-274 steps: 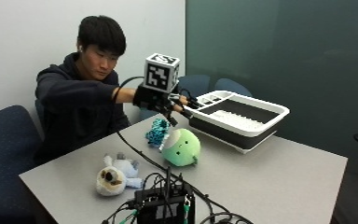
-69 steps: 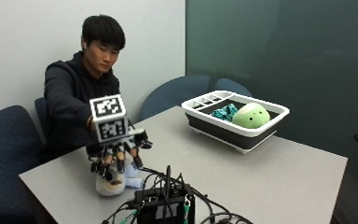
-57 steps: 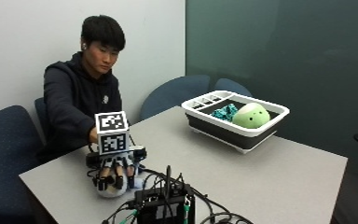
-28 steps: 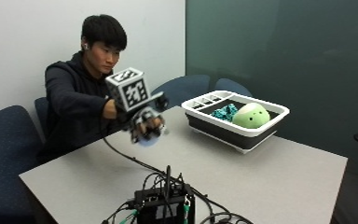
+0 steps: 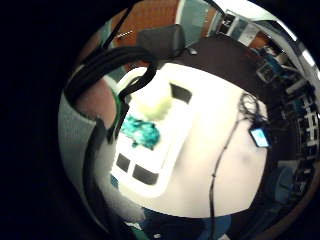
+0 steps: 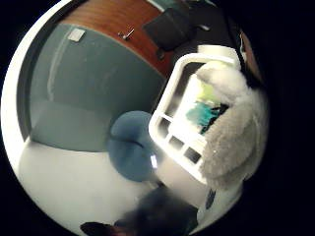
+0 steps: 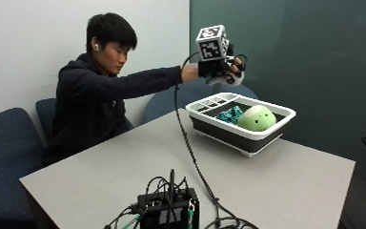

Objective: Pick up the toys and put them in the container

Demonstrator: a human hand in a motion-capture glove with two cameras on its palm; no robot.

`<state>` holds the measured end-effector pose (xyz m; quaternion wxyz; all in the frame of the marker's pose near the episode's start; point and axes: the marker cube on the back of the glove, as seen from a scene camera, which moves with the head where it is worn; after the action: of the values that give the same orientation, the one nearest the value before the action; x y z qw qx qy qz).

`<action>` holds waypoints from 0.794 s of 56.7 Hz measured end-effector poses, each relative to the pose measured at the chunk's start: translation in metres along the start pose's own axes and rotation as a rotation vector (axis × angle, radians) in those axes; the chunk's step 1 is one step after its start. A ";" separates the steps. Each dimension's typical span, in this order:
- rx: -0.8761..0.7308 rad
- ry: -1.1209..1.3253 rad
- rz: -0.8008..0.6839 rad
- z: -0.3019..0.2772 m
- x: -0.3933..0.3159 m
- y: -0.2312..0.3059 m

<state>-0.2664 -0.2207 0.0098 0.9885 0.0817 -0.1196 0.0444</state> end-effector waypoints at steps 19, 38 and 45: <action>0.075 -0.029 -0.028 0.032 0.016 -0.002; 0.187 -0.057 0.037 -0.037 0.100 0.045; 0.200 -0.094 0.041 -0.054 0.129 0.074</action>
<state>-0.1372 -0.1301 0.0006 0.9676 0.1792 -0.1625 0.0723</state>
